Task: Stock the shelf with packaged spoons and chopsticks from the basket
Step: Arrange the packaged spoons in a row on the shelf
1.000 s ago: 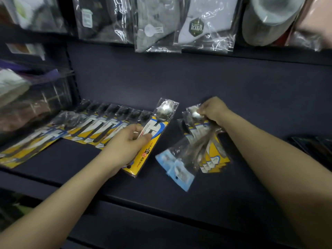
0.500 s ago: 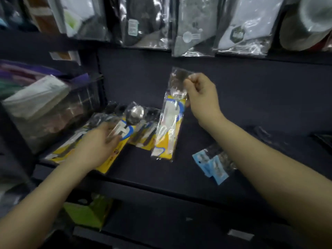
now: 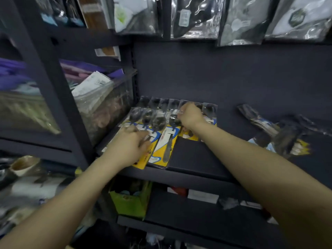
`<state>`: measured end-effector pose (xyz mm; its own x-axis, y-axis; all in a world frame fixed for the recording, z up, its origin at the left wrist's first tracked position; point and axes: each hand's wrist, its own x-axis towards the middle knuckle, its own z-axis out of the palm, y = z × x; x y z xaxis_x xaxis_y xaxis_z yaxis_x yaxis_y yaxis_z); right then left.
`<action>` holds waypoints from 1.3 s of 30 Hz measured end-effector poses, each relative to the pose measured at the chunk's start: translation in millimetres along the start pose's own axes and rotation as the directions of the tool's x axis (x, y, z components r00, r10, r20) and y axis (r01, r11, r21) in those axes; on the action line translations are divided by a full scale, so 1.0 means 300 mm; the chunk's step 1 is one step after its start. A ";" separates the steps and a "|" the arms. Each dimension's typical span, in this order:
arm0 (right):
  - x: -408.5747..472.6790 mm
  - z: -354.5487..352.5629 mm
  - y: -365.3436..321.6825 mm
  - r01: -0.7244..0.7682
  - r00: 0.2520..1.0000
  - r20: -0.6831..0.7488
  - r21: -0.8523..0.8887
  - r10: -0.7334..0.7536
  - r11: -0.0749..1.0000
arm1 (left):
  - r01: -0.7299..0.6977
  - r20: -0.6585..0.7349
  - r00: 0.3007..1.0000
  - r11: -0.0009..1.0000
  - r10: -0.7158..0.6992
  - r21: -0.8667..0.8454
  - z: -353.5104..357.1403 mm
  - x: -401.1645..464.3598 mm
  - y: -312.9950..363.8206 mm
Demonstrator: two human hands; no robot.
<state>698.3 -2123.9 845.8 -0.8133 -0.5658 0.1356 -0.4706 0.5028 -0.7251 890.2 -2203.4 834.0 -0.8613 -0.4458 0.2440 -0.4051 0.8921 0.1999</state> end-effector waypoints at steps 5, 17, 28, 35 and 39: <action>0.004 0.000 0.013 0.008 1.000 -0.018 -0.103 -0.010 0.995 | -0.001 0.033 0.999 0.998 -0.002 0.070 0.019 0.019 0.009; -0.374 -0.032 -0.005 0.491 0.851 0.404 -0.382 -0.336 0.783 | -0.371 0.145 0.914 0.925 0.380 -0.085 0.051 -0.052 -0.124; -0.380 -0.013 0.015 0.524 0.834 0.489 -0.553 -0.258 0.647 | -0.290 0.088 0.951 0.955 0.295 -0.065 0.067 -0.048 -0.086; -0.378 -0.029 0.032 0.576 0.807 0.478 -0.510 -0.346 0.639 | -0.261 0.041 0.963 0.962 0.265 -0.084 0.040 -0.042 -0.117; -0.389 -0.017 0.029 0.616 0.768 0.522 -0.447 -0.370 0.649 | -0.283 0.025 0.959 0.957 0.282 0.064 0.054 -0.054 -0.129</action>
<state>787.4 -2050.2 827.0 -0.2724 -0.9620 0.0196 -0.9591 0.2698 -0.0856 914.8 -2229.4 807.1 -0.9480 -0.1742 0.2665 -0.1637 0.9846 0.0613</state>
